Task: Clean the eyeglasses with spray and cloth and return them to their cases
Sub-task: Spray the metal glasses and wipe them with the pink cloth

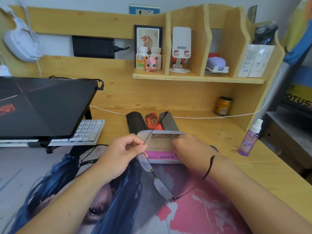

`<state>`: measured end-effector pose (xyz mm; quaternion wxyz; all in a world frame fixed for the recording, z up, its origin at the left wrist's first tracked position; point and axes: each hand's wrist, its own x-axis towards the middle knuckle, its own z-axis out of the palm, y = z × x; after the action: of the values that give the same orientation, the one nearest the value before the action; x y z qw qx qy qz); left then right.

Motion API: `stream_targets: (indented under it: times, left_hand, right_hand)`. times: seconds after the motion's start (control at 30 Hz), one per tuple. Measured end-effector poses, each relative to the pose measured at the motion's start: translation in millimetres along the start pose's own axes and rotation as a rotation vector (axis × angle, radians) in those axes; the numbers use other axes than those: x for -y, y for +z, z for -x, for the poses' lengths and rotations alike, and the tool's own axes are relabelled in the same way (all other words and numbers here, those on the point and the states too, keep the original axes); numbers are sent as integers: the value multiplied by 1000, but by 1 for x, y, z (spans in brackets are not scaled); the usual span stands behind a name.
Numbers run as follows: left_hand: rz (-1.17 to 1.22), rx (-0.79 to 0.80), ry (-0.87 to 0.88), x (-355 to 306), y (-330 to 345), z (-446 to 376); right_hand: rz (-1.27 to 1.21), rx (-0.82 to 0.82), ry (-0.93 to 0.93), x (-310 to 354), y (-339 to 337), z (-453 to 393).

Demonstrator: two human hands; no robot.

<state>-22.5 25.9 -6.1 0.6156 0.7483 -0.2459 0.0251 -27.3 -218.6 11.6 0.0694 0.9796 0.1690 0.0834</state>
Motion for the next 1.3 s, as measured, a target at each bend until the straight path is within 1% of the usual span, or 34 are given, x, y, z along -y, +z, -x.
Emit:
stream_targets:
  times: [0.33,0.53,0.67,0.8,0.9,0.97,1.07,1.2,1.3]
  left_hand:
    - [3,-8,5,0,2,0]
    - [14,-9,6,1,2,-1]
    - [6,2,2,1,3,-1]
    - [11,-2,7,2,2,-1]
    - [5,-3,-2,2,3,-1]
    - [9,-4,-2,2,3,-1]
    - [21,-8,7,3,3,-1]
    - [4,-6,-11,3,4,-1]
    - [0,-28,6,3,4,0]
  right_hand:
    - [20,-7,101,7,-4,1]
    - [-49,-16,56,1,6,-1]
    - [-73,-92,24,4,6,5]
    - [-71,-131,10,4,5,8]
    - [9,-229,-53,4,7,9]
    - [49,-257,-71,5,8,10]
    - [48,-279,-55,5,9,11]
    - [8,-366,-19,4,5,15]
    - [-50,-508,5,2,-3,21]
